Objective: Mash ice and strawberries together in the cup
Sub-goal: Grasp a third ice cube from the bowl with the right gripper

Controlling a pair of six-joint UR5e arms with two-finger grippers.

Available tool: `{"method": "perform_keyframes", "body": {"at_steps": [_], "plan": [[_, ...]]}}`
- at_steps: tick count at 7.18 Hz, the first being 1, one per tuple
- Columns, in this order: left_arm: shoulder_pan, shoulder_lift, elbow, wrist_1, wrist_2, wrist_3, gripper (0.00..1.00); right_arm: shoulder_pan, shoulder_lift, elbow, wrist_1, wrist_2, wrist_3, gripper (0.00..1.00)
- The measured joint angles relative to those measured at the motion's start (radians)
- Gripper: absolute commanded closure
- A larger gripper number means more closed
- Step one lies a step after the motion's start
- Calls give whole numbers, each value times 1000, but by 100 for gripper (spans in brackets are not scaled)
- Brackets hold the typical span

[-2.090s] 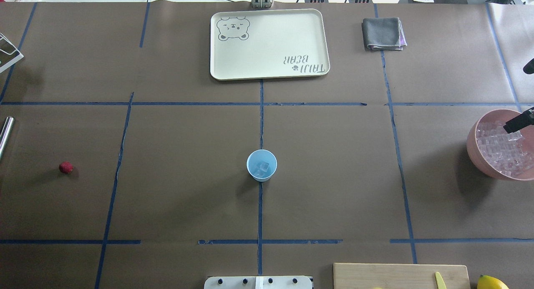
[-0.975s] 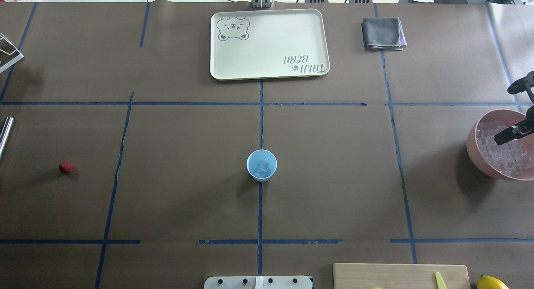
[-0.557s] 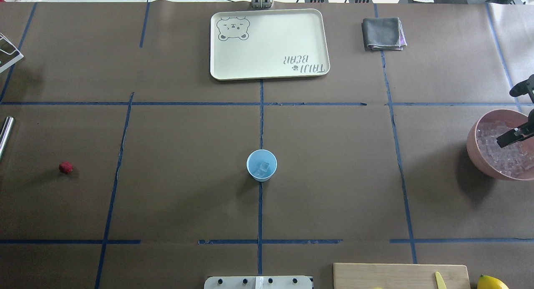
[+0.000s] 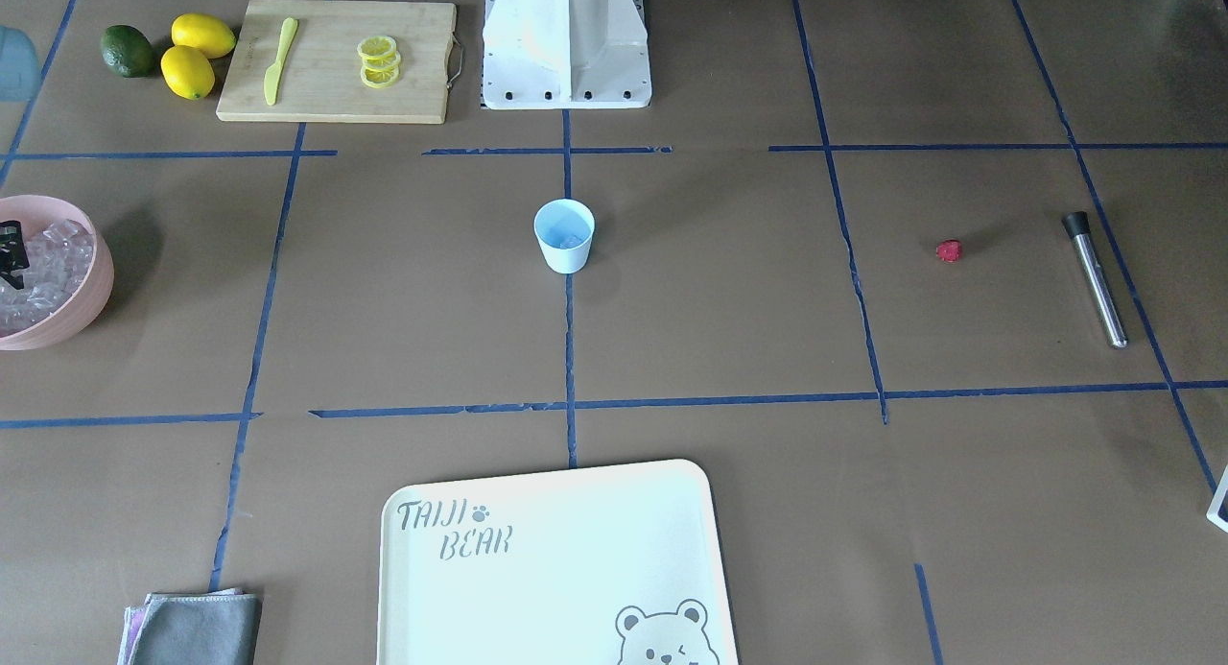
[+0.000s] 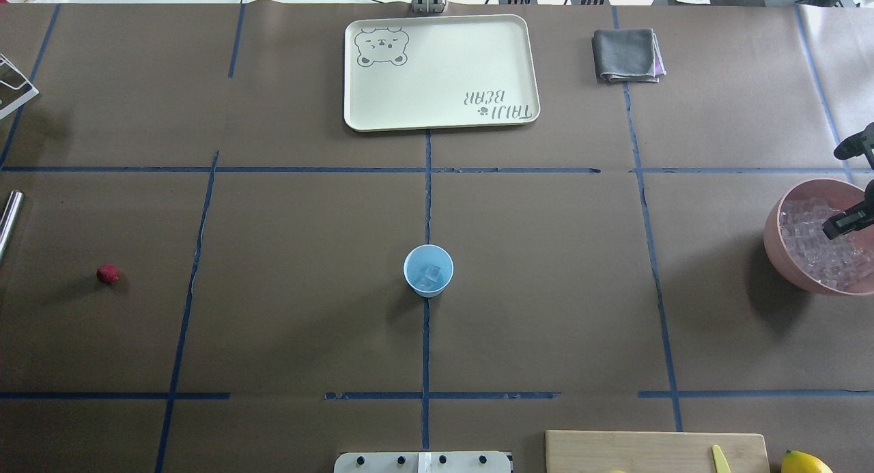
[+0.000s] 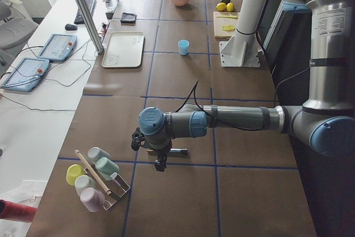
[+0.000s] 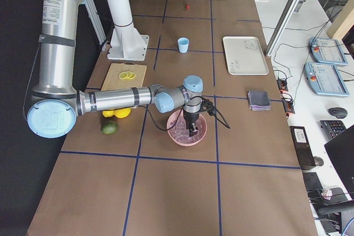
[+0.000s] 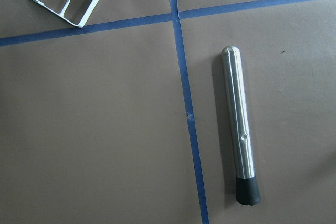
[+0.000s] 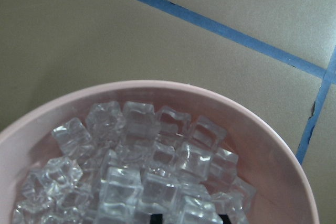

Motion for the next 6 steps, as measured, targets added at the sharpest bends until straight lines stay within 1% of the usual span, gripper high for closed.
{"method": "perform_keyframes", "body": {"at_steps": [3, 4, 5, 6], "plan": [[1, -1, 1, 0, 0, 0, 0, 3, -2, 15, -2, 5, -3, 100], [1, -1, 1, 0, 0, 0, 0, 8, 3, 51, -39, 10, -2, 100], [1, -1, 1, 0, 0, 0, 0, 14, 21, 128, -143, 14, -1, 100], [1, -1, 0, 0, 0, 0, 0, 18, 66, 227, -298, 18, 3, 100]]}}
